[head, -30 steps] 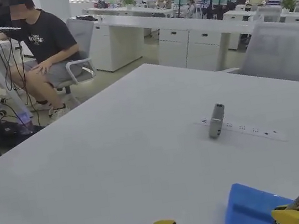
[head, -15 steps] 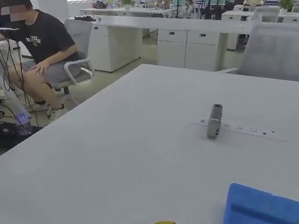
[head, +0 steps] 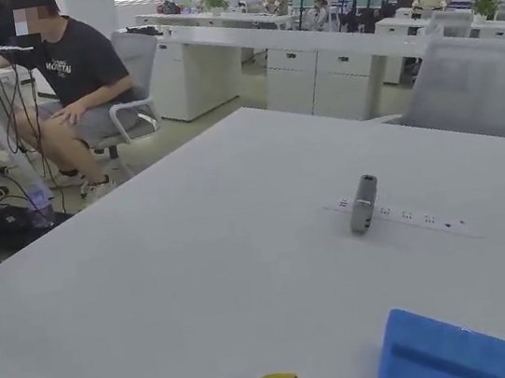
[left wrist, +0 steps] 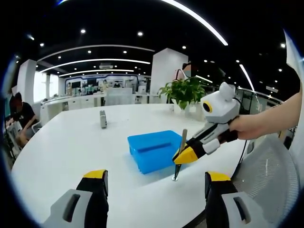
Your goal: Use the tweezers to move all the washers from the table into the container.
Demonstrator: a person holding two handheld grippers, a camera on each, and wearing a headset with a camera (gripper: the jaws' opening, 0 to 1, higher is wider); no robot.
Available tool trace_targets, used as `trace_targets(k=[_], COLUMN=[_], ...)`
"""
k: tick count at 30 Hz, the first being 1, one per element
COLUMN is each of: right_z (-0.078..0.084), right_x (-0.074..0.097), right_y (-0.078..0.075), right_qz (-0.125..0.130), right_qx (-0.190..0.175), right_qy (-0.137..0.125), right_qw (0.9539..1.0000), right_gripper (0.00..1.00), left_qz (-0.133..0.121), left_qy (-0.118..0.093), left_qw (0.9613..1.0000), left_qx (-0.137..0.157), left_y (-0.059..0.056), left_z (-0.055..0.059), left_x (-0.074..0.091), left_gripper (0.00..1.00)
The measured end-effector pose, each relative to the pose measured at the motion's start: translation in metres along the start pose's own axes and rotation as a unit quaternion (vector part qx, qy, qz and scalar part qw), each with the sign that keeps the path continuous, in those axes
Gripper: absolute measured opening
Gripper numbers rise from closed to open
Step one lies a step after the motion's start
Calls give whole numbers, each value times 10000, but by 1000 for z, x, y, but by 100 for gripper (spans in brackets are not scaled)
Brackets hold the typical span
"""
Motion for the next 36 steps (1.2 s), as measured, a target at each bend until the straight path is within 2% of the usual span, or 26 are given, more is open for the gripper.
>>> trace_targets(k=[4,9,12,14,17,24,36], right_z=[3,3,4,5,5,2,-33], right_x=[-3,-3,-4,-4,-3,1,20], right_y=[1,5,10,11,13,11,6], right_qz=[11,47,75,220,293,201,184], right_qx=[80,259,495,807,970,716,649], right_qy=[80,43,64,98,144,-8,-481], right_qw=[9999,9996,9987,9964,9947,9972,9966], right_gripper=[4,4,4,3,3,3,3], left_qz=[3,9,10,16,19,27,15], left_qy=[4,18,19,23,24,29,26], left_qw=[10000,10000,10000,10000,10000,10000,10000], left_qx=[-5,-14,-25,-27,-38,-45,-38], left_y=[0,0,0,-1,-1,-1,0], left_z=[0,0,1,0,0,0,0], left_x=[0,0,-1,0,0,0,0], left_gripper=[85,85,85,84,84,84,84])
Point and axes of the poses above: the centre of the closed fingertips' face, and the gripper's own axes: x roughly backward along the fingers, y roughly to its left, z roughly out of its underside, the point moved 7 cm from there along x, roughly backward along the fingers, and after that the axes turned 13 degrees about y, right-handed, at the moved point
